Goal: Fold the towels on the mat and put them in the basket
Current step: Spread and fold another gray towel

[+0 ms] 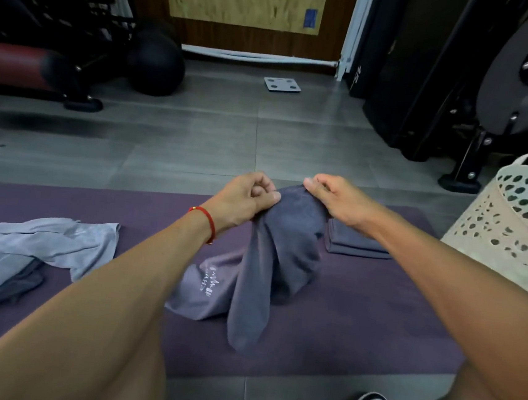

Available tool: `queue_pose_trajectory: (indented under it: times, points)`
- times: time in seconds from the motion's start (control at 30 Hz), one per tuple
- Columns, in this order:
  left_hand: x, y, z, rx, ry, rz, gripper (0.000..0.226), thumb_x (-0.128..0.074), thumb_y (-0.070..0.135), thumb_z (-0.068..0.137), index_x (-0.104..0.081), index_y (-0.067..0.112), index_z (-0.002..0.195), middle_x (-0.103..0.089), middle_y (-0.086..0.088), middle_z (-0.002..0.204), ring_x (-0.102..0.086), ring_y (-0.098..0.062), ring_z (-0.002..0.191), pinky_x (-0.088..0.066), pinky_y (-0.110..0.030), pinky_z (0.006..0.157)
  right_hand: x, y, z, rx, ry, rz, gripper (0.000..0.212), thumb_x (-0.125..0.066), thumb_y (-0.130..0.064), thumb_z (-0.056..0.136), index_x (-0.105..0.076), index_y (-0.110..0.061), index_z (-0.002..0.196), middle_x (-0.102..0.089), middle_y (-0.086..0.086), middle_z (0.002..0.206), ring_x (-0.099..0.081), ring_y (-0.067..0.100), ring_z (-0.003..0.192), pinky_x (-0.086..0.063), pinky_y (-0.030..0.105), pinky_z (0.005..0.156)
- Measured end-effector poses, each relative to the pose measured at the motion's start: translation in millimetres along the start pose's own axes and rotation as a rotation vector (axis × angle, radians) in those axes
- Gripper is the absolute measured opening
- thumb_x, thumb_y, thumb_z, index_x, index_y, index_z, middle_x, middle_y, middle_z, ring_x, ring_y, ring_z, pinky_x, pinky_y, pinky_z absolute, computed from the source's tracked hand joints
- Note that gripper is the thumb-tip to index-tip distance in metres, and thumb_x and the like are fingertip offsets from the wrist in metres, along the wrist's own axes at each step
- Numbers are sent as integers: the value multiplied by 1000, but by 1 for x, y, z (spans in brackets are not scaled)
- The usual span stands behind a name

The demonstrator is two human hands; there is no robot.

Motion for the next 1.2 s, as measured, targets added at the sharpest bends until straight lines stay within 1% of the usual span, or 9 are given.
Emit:
queue_pose_trajectory:
  times: [0.1,0.2,0.33,0.6,0.7,0.8,0.93,1.03,1.2]
  points:
    - [21,5,-3,-79,55,197,6,-62,14,95,-60,10,92,-52,4,66,-43,-4,59,-37,-16,57,2,-6,2,11,-102,-100,40,-63,-52,92,-58,-15,79,-51,-5,65,-45,7,59,-38,25,58]
    - [44,3,-11,-153,41,484,5,-61,18,95,-59,14,92,-58,5,74,-51,-9,67,-39,-19,66,-4,-1,-3,-66,-404,-306,35,-81,-51,76,-72,-22,92,-74,-8,82,-68,8,73,-54,25,71]
    - [64,1,-22,-209,16,686,4,-60,18,95,-56,17,93,-60,3,80,-53,-17,75,-35,-24,69,-14,12,-2,-212,-603,-472,35,-84,-52,72,-77,-25,94,-77,-11,89,-73,8,86,-57,32,89]
    - [135,-16,-40,-178,189,905,5,-56,14,95,-52,13,96,-63,-13,89,-57,-34,84,-39,-37,73,-4,34,8,-146,-461,-732,47,-86,-46,73,-63,-31,112,-67,-13,106,-63,15,99,-50,35,88]
    - [159,-23,-50,-145,300,960,5,-56,16,95,-52,13,97,-63,-15,94,-56,-37,89,-41,-41,74,3,49,9,-131,-413,-863,24,-80,-32,75,-62,-41,89,-66,-8,99,-62,19,95,-49,33,81]
    - [173,-27,-56,-116,388,1003,5,-55,15,95,-51,12,96,-63,-18,96,-56,-39,90,-41,-43,72,2,65,9,-141,-355,-983,26,-66,-14,78,-52,-34,69,-58,-1,93,-57,22,89,-50,33,82]
    - [206,-44,-69,30,540,986,6,-55,11,94,-52,7,97,-61,-27,95,-56,-46,90,-37,-44,70,17,90,2,-271,-291,-1113,25,-58,-5,83,-68,-24,95,-63,4,109,-61,29,109,-47,30,85]
    - [222,-62,-80,104,459,977,11,-57,2,90,-54,5,101,-62,-28,96,-56,-45,91,-42,-46,77,33,102,-5,-334,-257,-1005,31,-48,1,86,-54,-29,79,-58,1,103,-54,26,99,-39,30,79]
    - [232,-77,-84,153,333,1117,23,-60,-7,84,-68,-1,104,-63,-29,103,-57,-46,101,-46,-48,91,42,118,-10,-406,-70,-774,34,-47,-1,86,-55,-29,101,-61,8,119,-58,27,109,-44,30,87]
Point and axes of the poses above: each hand's wrist, its own z-axis towards the middle knuckle, its own x-axis out of the back of the hand, y = z × x, the point moved 3 cm from there along z, towards the middle knuckle
